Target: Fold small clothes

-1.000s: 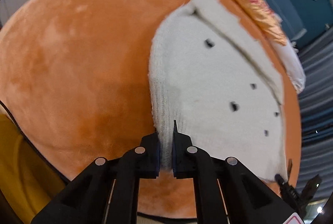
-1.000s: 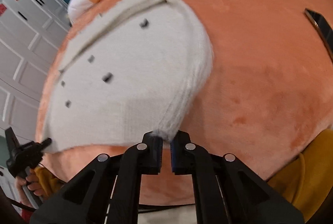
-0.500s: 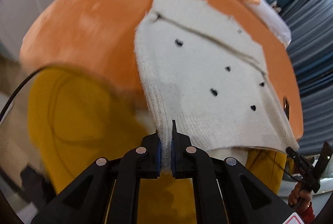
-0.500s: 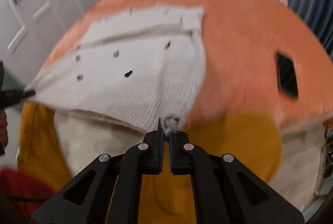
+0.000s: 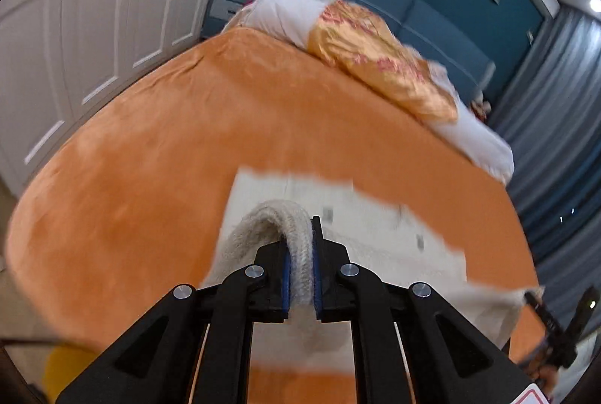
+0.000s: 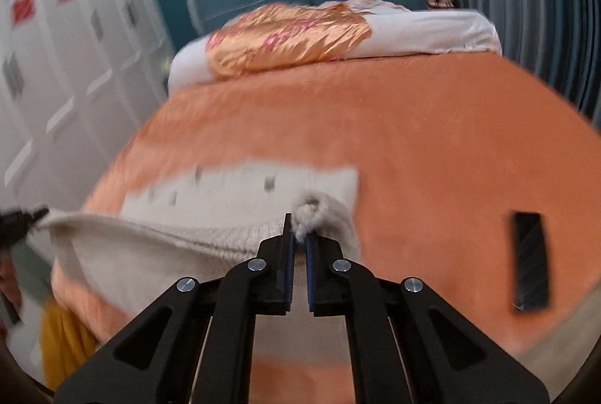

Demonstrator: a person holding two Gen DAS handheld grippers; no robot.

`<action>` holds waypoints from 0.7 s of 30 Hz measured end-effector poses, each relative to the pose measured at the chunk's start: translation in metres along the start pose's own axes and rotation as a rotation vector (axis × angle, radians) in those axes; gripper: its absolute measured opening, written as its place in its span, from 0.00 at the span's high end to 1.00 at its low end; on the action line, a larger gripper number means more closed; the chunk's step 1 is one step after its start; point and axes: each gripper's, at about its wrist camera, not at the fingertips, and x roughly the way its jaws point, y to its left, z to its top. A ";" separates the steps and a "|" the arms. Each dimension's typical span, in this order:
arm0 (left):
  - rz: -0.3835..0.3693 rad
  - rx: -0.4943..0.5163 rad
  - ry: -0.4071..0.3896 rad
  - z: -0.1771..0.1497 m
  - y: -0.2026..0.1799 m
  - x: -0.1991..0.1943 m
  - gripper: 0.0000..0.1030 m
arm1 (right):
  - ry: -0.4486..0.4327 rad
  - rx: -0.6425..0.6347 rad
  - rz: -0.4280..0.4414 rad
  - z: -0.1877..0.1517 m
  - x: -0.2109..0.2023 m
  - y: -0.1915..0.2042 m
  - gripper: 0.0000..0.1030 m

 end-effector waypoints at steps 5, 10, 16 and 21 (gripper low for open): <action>0.228 -0.066 -0.013 0.021 0.012 0.092 0.54 | -0.081 0.080 -0.082 0.020 0.055 -0.006 0.53; 0.187 -0.159 0.051 0.000 0.048 0.082 0.37 | -0.058 0.164 -0.090 -0.005 0.035 -0.031 0.46; 0.171 -0.181 0.207 -0.073 0.066 0.067 0.30 | 0.141 0.183 -0.141 -0.079 0.040 -0.055 0.45; 0.192 -0.140 0.220 -0.098 0.058 0.065 0.41 | 0.213 0.207 -0.138 -0.099 0.055 -0.057 0.59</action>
